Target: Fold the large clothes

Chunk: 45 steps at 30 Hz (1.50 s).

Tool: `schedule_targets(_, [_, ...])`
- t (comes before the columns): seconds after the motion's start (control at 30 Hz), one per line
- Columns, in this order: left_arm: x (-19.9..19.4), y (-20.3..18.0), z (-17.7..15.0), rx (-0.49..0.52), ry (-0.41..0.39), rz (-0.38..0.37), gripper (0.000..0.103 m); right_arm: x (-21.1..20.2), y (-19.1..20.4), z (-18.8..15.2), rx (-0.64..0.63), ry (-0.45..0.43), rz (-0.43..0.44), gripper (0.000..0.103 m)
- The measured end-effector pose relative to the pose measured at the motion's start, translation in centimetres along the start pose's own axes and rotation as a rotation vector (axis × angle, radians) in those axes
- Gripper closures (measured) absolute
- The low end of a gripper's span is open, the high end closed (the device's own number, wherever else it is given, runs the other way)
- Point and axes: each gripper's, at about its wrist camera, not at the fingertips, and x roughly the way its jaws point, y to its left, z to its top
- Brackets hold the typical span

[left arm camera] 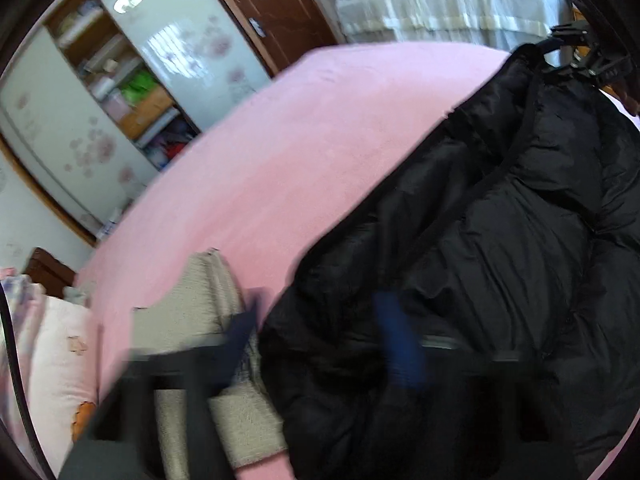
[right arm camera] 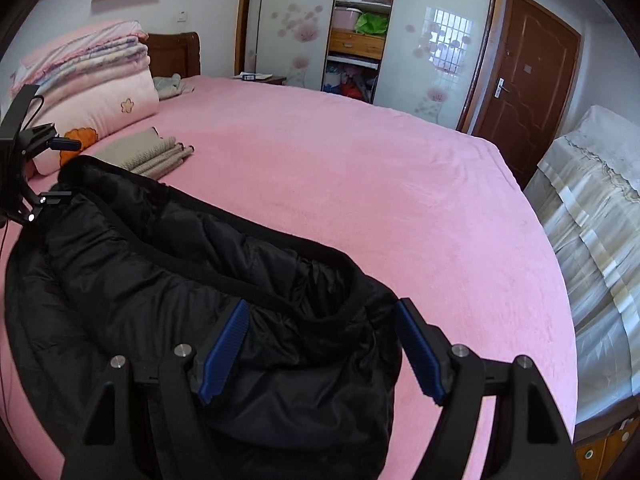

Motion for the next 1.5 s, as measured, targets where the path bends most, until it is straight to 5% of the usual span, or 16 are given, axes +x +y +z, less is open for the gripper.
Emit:
schedule_targets(0.07, [1.7,-0.1,0.6,-0.015,0.048,-0.003,0.093,1.1,-0.2,0.1,0.011,0.029,0.018,0.054])
schedule_targets(0.1, [1.9,-0.2,0.8,-0.021,0.040,0.006,0.095,1.9,-0.3,0.1,0.015,0.061,0.026,0.086])
schedule_targets(0.13, [2.1,-0.4,1.0,-0.025,0.033,0.018,0.096,2.6,-0.3,-0.1,0.016,0.095,0.020,0.095])
schedule_targets(0.27, [0.9,0.3,1.6,-0.100,-0.039,0.073,0.097,2.4,0.1,-0.7,-0.013,0.064,-0.041,0.096])
schedule_targets(0.43, [-1.8,3.9,1.7,-0.291,-0.139,0.075,0.097,-1.0,-2.6,0.2,0.175,-0.089,-0.002,0.096])
schedule_targets(0.6, [-0.2,7.0,1.4,-0.466,-0.096,0.085,0.097,-1.3,-4.1,1.9,0.330,-0.161,0.019,0.096])
schedule_targets(0.9, [9.7,7.5,0.7,-0.660,0.118,0.097,0.097,8.0,-3.5,2.0,0.423,0.047,-0.132,0.096])
schedule_targets(1.17, [14.3,6.5,-0.8,-0.673,0.180,0.110,0.097,12.9,-4.5,-1.2,0.474,0.179,-0.170,0.096])
schedule_targets(1.5, [17.2,5.3,-2.5,-0.709,0.226,0.106,0.092,15.0,-5.9,-2.5,0.523,0.236,-0.218,0.096])
